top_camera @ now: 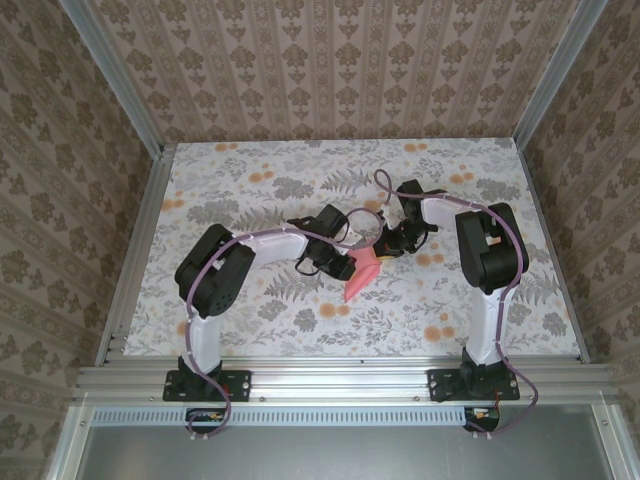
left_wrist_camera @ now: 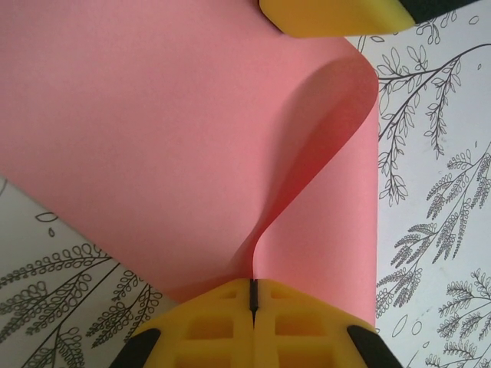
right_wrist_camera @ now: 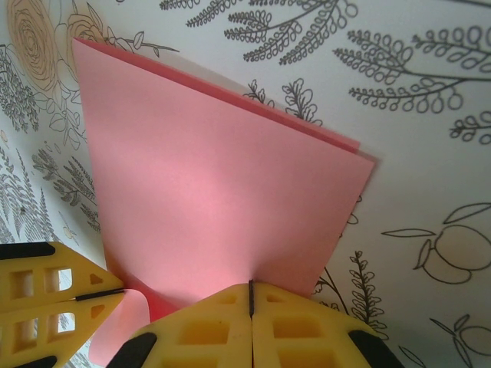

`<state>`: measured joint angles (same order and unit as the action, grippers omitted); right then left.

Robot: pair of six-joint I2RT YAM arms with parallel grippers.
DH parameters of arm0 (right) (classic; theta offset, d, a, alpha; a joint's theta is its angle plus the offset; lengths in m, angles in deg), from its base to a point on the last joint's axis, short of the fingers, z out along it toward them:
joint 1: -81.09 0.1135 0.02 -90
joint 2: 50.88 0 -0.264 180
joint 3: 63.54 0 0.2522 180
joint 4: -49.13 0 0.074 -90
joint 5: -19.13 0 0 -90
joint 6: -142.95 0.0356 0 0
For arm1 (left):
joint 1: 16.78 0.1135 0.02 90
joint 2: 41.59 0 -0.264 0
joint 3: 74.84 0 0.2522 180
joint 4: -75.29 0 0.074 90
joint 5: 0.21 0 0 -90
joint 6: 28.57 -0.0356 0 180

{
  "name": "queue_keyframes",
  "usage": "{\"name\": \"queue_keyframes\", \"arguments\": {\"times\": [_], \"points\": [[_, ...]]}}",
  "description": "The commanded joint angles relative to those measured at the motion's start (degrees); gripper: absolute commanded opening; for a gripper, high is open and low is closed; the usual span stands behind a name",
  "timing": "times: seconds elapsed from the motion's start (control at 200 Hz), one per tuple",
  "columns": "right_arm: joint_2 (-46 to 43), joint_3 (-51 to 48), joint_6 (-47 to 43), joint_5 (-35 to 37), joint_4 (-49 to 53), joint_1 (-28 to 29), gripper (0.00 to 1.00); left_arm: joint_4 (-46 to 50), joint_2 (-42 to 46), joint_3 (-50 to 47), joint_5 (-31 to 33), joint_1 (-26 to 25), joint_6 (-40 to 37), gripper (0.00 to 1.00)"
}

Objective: Fold a paper plane with a square sheet of paper (pick it up from the middle)
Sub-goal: Third fold the triangle at the center of the table.

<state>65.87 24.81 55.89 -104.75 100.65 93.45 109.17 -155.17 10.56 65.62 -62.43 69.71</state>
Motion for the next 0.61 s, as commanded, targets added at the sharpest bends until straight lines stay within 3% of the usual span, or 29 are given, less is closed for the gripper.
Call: {"name": "queue_keyframes", "arguments": {"times": [0.0,0.6], "points": [[1.38,0.71,-0.48,-0.23,1.97,0.05,0.08,-0.08,-0.51,-0.36,0.34,0.65,-0.87,0.02],[1.95,0.54,-0.48,0.35,1.80,0.08,0.08,0.08,-0.25,0.61,-0.88,0.91,-1.59,0.04]]}}
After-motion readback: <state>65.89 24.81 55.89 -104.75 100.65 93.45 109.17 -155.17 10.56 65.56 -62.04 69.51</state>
